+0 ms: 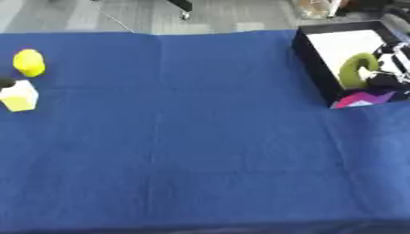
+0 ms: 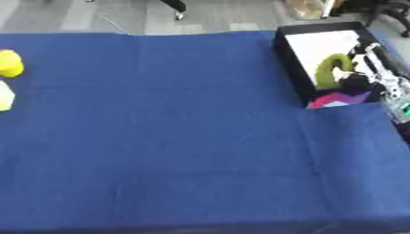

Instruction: Pick up the objects with one hand, pass them to the other hand, and then place them into the box on the other side of the table.

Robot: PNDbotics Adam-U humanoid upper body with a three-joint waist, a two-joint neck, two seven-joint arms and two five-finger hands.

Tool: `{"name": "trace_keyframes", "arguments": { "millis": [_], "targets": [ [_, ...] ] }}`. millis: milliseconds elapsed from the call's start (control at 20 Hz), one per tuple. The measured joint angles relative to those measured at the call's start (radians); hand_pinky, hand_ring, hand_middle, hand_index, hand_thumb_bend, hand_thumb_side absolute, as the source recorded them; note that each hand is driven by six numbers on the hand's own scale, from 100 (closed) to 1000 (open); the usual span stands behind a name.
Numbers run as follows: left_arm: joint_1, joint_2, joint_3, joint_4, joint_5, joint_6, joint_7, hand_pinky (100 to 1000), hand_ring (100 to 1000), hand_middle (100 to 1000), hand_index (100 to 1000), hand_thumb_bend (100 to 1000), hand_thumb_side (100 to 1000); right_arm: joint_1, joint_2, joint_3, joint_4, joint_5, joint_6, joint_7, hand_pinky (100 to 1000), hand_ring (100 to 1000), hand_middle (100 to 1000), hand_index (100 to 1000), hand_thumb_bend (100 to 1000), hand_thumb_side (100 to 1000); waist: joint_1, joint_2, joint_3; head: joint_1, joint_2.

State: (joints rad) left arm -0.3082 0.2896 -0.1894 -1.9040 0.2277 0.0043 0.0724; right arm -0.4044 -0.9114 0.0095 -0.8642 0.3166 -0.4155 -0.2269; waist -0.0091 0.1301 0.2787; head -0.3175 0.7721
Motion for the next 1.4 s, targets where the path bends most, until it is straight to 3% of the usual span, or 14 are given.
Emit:
{"name": "trace_keyframes", "arguments": {
  "millis": [250,450,850,900,1000,1150,1400],
  "targets": [
    [0.001,0.000,0.000,0.002,-0.001,0.000,0.000,876,618,694,894,100,931,0.008,-0.026,-0.016,-0.079,0.080,0.003,-0.005,990,1000,1000,1000,100,135,-0.004,0.000,-0.001,-0.001,0.000],
    [0.003,0.000,0.000,0.006,-0.007,0.000,0.000,873,617,694,893,100,929,0.009,-0.044,-0.028,-0.138,0.146,0.016,-0.012,988,1000,1000,1000,100,197,-0.006,0.000,-0.001,-0.001,0.000],
    [0.011,0.000,0.000,0.006,-0.010,0.000,0.005,872,614,690,892,100,926,0.008,-0.039,-0.046,-0.159,0.286,0.036,-0.024,986,1000,1000,1000,100,203,-0.006,0.000,-0.002,-0.002,0.000],
    [0.011,0.000,0.000,0.006,-0.010,0.000,0.005,872,614,690,891,100,926,0.008,-0.036,-0.046,-0.156,0.287,0.037,-0.020,982,1000,1000,898,100,203,-0.006,0.000,-0.002,-0.003,0.000],
    [0.011,0.000,0.000,0.006,-0.010,0.000,0.005,873,613,690,891,100,925,0.008,-0.034,-0.047,-0.152,0.287,0.041,-0.015,952,1000,979,571,100,211,-0.006,0.000,-0.003,-0.005,0.000],
    [0.011,0.000,0.000,0.006,-0.011,-0.001,0.007,873,612,689,891,100,925,0.007,-0.031,-0.052,-0.147,0.287,0.048,-0.023,902,993,938,396,100,219,-0.006,0.000,-0.004,-0.008,0.000],
    [0.012,0.000,0.001,0.006,-0.013,-0.001,0.011,872,611,688,890,100,923,0.007,-0.028,-0.052,-0.135,0.284,0.056,-0.046,891,981,916,330,100,222,-0.005,0.000,-0.004,-0.009,0.000]
  ]
}}
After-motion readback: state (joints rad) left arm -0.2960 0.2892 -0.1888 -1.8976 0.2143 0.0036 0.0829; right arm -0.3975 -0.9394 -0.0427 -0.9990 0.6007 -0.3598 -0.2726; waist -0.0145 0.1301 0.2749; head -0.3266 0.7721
